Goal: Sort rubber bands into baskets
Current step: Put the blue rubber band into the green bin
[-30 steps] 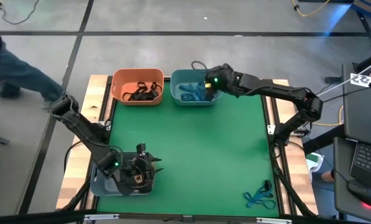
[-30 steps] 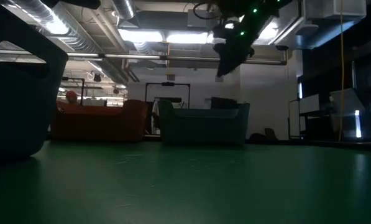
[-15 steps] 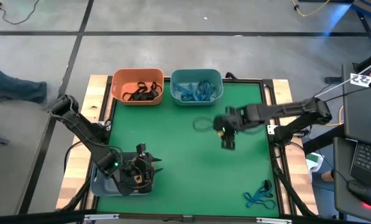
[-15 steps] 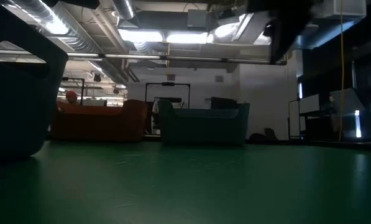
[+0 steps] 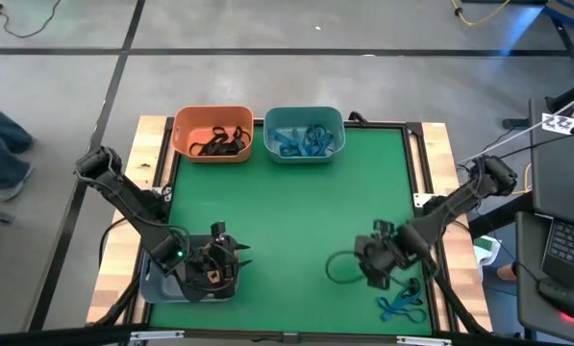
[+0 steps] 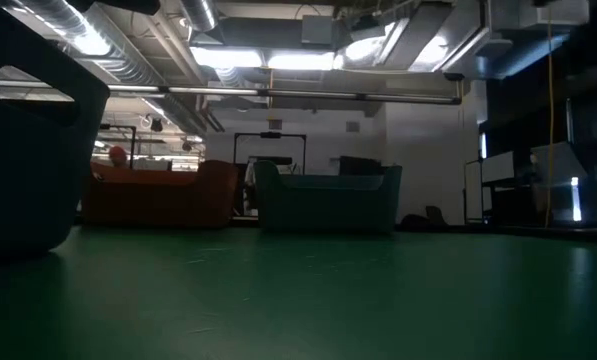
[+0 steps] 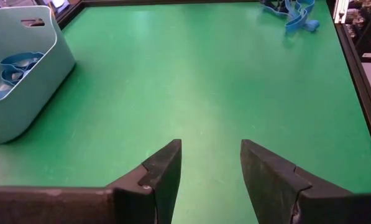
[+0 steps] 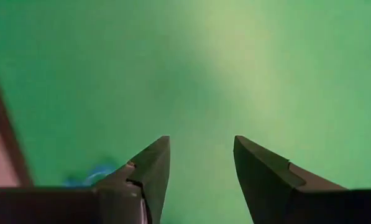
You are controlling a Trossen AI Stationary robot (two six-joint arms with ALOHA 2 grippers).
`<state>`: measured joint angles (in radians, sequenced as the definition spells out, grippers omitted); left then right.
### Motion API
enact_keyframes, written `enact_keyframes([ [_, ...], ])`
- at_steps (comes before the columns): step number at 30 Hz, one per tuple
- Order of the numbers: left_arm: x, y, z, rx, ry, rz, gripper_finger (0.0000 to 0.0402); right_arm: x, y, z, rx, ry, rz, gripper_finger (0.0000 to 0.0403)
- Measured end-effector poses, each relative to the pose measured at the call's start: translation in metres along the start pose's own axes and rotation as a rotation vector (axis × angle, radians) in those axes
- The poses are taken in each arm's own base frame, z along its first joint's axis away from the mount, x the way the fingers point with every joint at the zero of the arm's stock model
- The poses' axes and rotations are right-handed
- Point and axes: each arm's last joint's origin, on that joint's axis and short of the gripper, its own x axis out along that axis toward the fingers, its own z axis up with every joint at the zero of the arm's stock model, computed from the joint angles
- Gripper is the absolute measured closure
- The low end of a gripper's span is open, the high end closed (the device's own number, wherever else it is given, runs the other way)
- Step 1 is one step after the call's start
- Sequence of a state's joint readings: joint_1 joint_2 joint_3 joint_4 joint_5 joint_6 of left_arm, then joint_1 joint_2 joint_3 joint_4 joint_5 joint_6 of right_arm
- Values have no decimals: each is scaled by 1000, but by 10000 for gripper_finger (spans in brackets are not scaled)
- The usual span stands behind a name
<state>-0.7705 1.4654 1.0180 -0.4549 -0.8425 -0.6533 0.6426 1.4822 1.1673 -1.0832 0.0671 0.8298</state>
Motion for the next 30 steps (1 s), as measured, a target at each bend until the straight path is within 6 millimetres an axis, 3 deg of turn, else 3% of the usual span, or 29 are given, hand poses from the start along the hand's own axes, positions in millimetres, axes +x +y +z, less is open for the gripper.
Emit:
enact_keyframes([
  [12, 0, 0, 0, 5, 1, 0, 240, 50, 41, -53, 220, 46, 205, 226],
  [20, 0, 0, 0, 10, 5, 2, 240, 70, 60, -75, 287, 118, 179, 226],
  [26, 0, 0, 0, 7, 4, 2, 240, 88, 61, -82, 282, 161, 86, 227],
  [30, 0, 0, 0, 4, 4, 2, 240, 98, 62, -83, 256, 181, 55, 256],
])
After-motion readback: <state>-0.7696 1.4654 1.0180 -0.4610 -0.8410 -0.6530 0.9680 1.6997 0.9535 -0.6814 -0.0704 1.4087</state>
